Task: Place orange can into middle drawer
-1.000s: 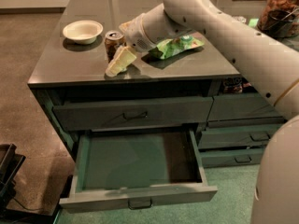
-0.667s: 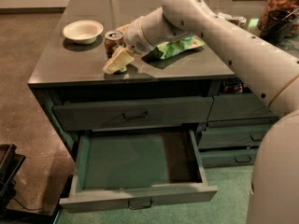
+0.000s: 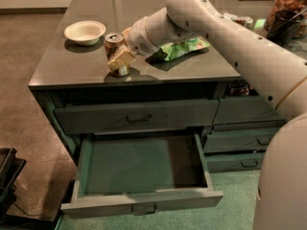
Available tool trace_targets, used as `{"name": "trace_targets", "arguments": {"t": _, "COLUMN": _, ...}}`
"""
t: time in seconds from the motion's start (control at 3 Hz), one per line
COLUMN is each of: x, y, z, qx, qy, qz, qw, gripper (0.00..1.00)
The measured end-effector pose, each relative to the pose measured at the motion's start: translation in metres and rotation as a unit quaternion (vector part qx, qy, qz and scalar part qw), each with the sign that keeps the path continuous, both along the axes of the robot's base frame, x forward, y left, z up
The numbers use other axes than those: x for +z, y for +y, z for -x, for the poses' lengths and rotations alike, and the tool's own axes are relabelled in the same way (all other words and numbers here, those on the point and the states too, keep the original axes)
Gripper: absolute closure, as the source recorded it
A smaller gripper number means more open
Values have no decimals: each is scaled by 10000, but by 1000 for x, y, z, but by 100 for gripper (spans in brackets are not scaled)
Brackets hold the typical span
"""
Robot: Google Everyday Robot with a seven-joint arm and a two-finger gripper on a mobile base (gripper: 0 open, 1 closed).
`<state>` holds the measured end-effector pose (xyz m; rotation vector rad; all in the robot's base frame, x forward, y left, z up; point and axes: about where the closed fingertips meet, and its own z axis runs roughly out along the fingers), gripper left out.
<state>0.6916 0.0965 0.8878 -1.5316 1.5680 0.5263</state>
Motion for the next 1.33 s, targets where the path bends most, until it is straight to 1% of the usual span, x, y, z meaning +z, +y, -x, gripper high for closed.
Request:
{"name": "trace_targets", "arguments": {"t": 0.33, "x": 0, "y": 0, "z": 0, "qx": 0, "qy": 0, "qz": 0, "qw": 10000, "gripper": 88}}
{"name": "trace_targets", "arguments": {"t": 0.67, "x": 2, "y": -5, "z": 15, "qx": 118, "qy": 20, "qz": 103, "qw": 9999, "gripper": 100}}
{"name": "trace_targets", "arguments": {"t": 1.0, "x": 13, "y": -16, "z": 47, "qx": 256, "qy": 117, "qz": 258, "qw": 9993, "gripper": 100}}
{"name": "trace_targets", "arguments": {"t": 1.33, "x": 31, "y": -24, "z": 88, "qx": 414, "qy": 230, "qz": 350, "qw": 9983, "gripper": 100}}
